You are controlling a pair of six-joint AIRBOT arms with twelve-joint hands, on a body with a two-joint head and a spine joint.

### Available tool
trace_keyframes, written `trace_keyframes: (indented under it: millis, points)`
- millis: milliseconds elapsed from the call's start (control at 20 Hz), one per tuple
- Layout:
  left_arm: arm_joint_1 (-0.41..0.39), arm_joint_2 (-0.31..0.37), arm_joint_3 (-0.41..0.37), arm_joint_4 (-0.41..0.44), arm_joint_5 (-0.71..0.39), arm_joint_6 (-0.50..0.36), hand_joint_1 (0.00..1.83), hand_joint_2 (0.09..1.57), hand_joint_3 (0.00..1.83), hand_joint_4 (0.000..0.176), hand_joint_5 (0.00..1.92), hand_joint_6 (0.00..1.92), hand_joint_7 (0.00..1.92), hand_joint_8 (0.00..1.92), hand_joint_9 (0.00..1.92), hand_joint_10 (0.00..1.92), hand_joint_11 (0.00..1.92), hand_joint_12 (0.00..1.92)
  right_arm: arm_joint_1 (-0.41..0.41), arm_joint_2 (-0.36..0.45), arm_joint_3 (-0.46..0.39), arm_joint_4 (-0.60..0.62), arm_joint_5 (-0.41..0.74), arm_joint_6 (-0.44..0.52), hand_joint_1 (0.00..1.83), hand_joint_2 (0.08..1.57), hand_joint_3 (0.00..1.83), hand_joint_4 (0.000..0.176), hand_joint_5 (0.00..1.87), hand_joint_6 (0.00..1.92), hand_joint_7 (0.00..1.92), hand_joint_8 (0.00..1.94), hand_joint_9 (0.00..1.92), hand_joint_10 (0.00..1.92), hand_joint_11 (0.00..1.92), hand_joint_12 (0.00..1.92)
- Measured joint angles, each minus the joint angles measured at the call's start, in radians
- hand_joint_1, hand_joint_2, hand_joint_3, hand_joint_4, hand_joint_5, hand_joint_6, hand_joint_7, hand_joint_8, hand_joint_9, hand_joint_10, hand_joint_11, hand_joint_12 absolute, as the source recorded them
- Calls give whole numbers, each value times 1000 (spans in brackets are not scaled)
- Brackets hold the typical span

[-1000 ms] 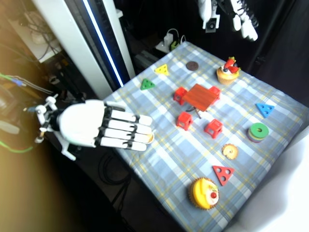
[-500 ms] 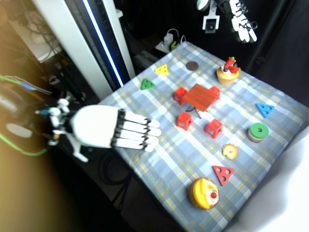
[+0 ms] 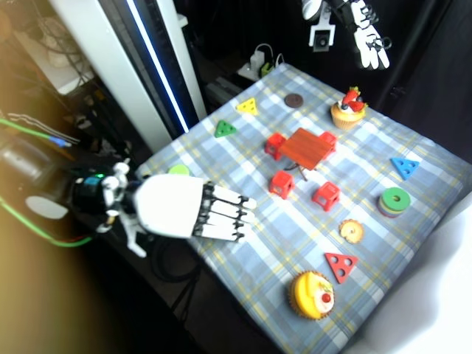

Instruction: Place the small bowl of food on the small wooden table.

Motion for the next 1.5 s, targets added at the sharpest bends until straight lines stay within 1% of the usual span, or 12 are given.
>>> trace_keyframes:
  millis: [450,650,750,900,1000,1050,1100,1150,1200,1250,1350,1500]
  points:
    - [0,0,8,-3,2,-30,23,1196,0,176,199,2,275,4,242,9,53,86,3,-2,18,-12,-60,0,877,985,0,0,633,4,805,8,853,21,488,940]
    - [0,-3,8,7,7,-30,65,1181,0,176,137,1,271,2,226,1,66,121,18,-15,28,-13,-62,0,997,957,0,0,746,4,999,18,986,40,517,1081]
    - [0,-7,8,5,13,-31,69,1179,0,176,135,1,272,1,217,1,3,308,20,-16,28,-9,-62,0,934,961,1,0,767,3,1045,20,1023,48,526,1134]
    - [0,-7,8,0,5,-37,74,1188,1,173,164,4,285,3,240,5,0,209,22,-16,28,-7,-61,0,840,970,1,0,810,4,1112,26,1077,77,522,1290]
    - [0,-7,8,0,3,-38,102,1186,2,176,170,1,297,2,241,2,0,244,22,-16,28,-8,-59,0,937,1013,8,0,900,21,1121,19,1054,88,474,1328]
    - [0,-7,8,0,3,-38,89,1185,1,176,174,2,307,3,253,4,0,270,22,-16,28,-7,-59,0,1048,1059,7,44,1033,664,1100,5,998,58,380,1326]
    - [0,-7,8,0,4,-38,76,1183,0,176,180,3,318,6,259,6,0,279,22,-16,28,-8,-59,0,1195,1104,0,0,1045,714,1027,867,1017,69,403,1362]
    - [1,-7,8,0,3,-39,43,1189,3,176,195,7,317,4,258,4,0,274,22,-16,28,-4,-58,3,1234,1102,0,0,1123,580,953,1144,988,266,399,1500]
    - [1,-7,8,0,3,-41,45,1192,2,176,177,5,312,1,244,4,0,215,22,-16,28,-4,-58,3,1259,1097,0,0,1192,432,937,1239,875,686,391,1608]
    - [1,-7,8,0,3,-42,40,1194,2,176,171,2,310,0,244,4,0,201,22,-16,28,-5,-57,3,1269,1088,0,0,1207,375,973,1214,856,856,466,1583]
    - [1,-7,8,-1,3,-42,55,1196,0,176,170,1,296,0,235,2,0,188,22,-16,28,-5,-57,3,1273,1058,0,0,1177,463,1100,989,1007,711,684,1364]
    - [2,-7,8,-3,3,-45,75,1196,0,169,217,2,333,2,269,4,0,200,32,-16,28,-16,-60,3,1267,1043,0,0,1139,581,1182,792,1134,447,772,1159]
